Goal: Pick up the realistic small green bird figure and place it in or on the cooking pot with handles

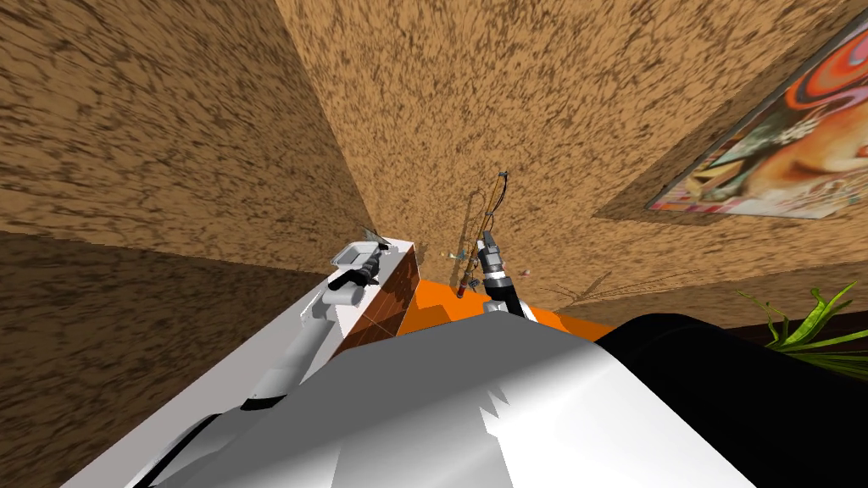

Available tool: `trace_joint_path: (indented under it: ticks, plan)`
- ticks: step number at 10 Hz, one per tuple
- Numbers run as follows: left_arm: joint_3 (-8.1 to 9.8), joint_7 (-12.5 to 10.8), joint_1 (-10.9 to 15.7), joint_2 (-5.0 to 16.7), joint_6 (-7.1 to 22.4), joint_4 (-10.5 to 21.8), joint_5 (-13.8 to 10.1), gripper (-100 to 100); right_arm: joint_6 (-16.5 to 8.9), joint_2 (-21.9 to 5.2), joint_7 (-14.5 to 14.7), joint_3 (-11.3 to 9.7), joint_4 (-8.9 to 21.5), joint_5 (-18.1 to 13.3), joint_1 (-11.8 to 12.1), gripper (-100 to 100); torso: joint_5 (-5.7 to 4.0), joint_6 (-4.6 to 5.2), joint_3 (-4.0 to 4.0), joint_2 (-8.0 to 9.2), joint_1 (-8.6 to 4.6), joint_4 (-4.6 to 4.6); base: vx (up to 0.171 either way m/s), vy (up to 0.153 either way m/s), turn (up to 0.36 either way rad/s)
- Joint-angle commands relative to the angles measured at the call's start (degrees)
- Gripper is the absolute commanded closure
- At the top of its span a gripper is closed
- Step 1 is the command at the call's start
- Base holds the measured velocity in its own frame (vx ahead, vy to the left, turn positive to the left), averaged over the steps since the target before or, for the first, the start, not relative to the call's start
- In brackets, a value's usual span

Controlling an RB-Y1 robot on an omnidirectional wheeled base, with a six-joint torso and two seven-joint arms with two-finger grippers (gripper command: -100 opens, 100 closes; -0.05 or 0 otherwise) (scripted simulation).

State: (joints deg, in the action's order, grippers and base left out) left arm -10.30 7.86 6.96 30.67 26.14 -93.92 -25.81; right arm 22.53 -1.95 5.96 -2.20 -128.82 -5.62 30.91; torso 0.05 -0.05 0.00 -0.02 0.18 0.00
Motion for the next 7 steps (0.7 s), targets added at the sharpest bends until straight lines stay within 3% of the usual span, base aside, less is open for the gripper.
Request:
trace_joint_path:
  ticks: [1,2,7]
  plan:
    - [-0.84,0.9,2.5,0.8,2.9,2.9,-1.1,-100,0.0,0.0,0.0,0.0,0.0,0.0,0.0,0,0.00,0.00,0.00,0.00,0.00,0.00,-0.007,0.042,-0.087]
    - [-0.84,0.9,2.5,0.8,3.8,3.7,-1.1,-100,0.0,0.0,0.0,0.0,0.0,0.0,0.0,0,0.00,0.02,-0.01,-0.02,0.00,0.00,-0.007,0.037,-0.067]
    - [-2.54,3.1,7.6,3.3,11.3,11.4,-4.0,-100,0.0,0.0,0.0,0.0,0.0,0.0,0.0,0,0.00,-0.01,-0.02,-0.03,0.01,-0.01,-0.007,0.045,-0.091]
